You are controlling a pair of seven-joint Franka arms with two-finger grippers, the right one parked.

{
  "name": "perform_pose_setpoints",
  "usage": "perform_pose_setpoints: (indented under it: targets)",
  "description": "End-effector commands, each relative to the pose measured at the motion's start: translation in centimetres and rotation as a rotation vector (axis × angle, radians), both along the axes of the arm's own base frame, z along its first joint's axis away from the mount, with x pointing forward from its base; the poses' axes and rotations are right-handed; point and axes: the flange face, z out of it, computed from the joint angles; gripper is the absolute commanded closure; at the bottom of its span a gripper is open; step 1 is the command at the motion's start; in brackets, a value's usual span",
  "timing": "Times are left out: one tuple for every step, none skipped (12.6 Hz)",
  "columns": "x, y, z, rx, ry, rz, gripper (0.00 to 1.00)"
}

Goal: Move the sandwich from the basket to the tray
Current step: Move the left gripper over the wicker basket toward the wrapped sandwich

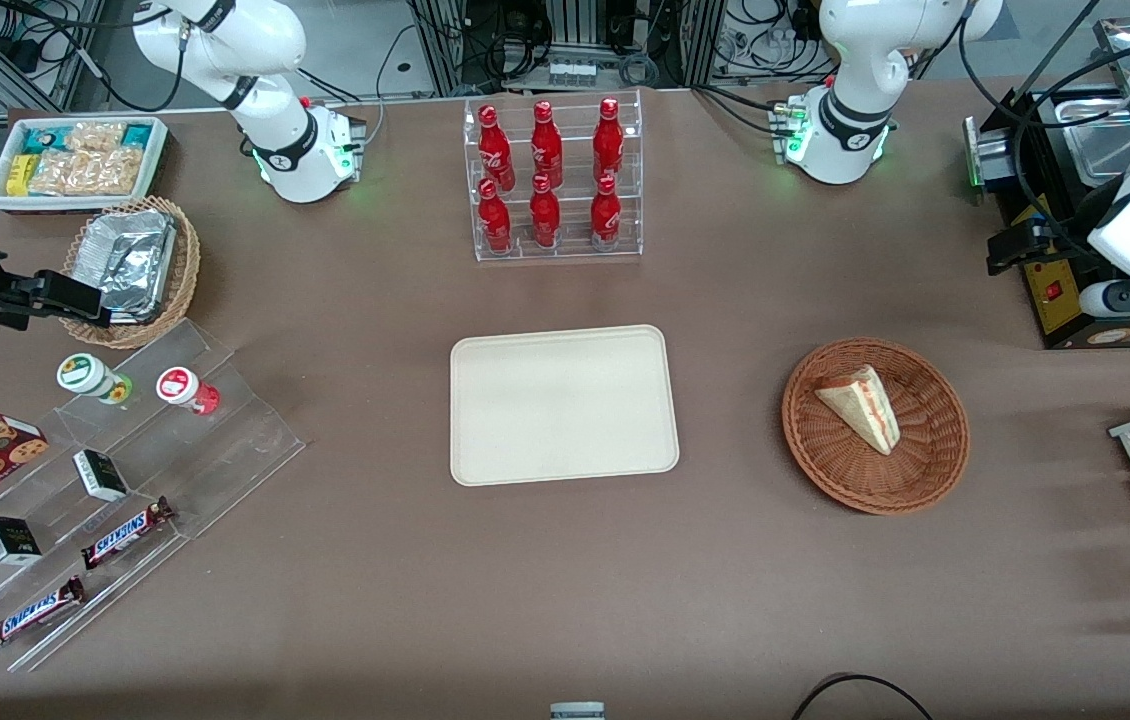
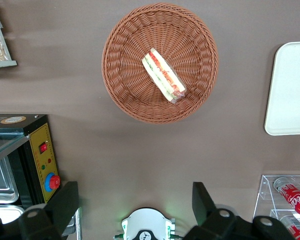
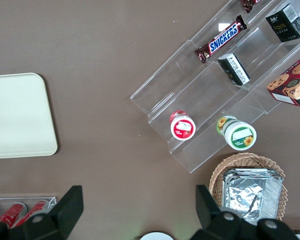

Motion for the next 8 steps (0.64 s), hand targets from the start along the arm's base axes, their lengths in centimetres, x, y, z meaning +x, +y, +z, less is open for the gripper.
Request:
perform_pose_setpoints:
  targets:
    - [0.2, 0.1, -0.1, 0.002, -0.022, -0.016, 0.00]
    - [0.4, 0.0, -0.2, 0.002, -0.029, -0.016, 0.00]
    - [0.5, 0.1, -0.4, 0.002, -0.028, -0.015, 0.00]
    - [1.0, 0.1, -1.0, 0.002, -0.022, -0.013, 0.00]
    - [1.3, 0.1, -1.6, 0.003, -0.016, -0.012, 0.00]
    - [1.6, 0.1, -2.2, 0.003, -0.011, -0.012, 0.00]
    - [1.8, 0.1, -3.1, 0.003, -0.005, -0.012, 0.00]
    - [1.9, 0.1, -4.2, 0.003, -0.014, -0.010, 0.00]
